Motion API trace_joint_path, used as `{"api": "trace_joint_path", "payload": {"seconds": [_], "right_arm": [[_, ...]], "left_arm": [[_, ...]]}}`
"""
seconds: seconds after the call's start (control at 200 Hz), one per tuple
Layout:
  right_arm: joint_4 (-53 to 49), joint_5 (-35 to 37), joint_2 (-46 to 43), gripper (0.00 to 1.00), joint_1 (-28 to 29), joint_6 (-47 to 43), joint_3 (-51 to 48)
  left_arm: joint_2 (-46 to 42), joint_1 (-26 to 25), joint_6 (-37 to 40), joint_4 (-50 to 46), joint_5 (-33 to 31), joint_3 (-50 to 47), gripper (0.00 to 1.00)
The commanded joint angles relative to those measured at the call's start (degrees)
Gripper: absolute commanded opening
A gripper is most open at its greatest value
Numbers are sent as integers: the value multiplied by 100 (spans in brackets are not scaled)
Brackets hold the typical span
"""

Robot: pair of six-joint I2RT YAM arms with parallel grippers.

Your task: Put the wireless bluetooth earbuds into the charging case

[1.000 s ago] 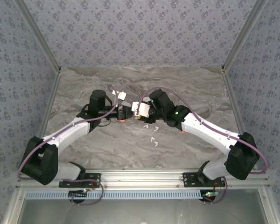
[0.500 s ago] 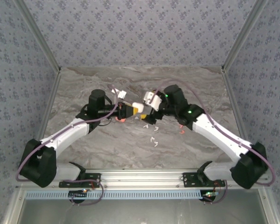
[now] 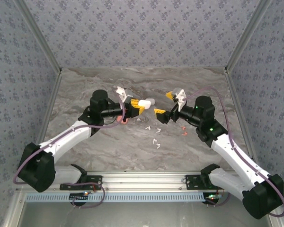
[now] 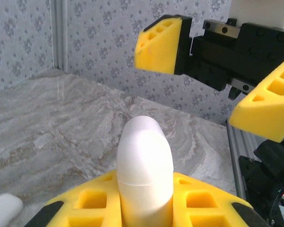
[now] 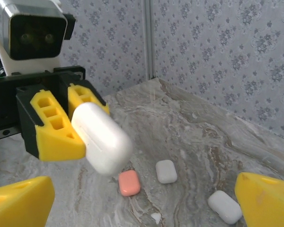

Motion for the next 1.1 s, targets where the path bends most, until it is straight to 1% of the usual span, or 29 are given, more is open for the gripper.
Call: {"api": "trace_joint_path", "payload": {"seconds": [0.0,0.23,0.44,0.81,1.094], "right_arm": [[194,-144,68,100,11,134,138],[-47,50,410,100,38,-37,440],[2,148,490,100,37,-62,537],[-443,342,772,100,-20,-178,946],[-733,283,923,100,-186,-125,1280]], "left_arm": [[83,-90,397,224,270,386,0],[174,-195,495,136,310,536,0],[198,-250,552,20,304,589,0],[194,-298,657,13,310,545,0],[204,-332,763,158,314,470,0]]}}
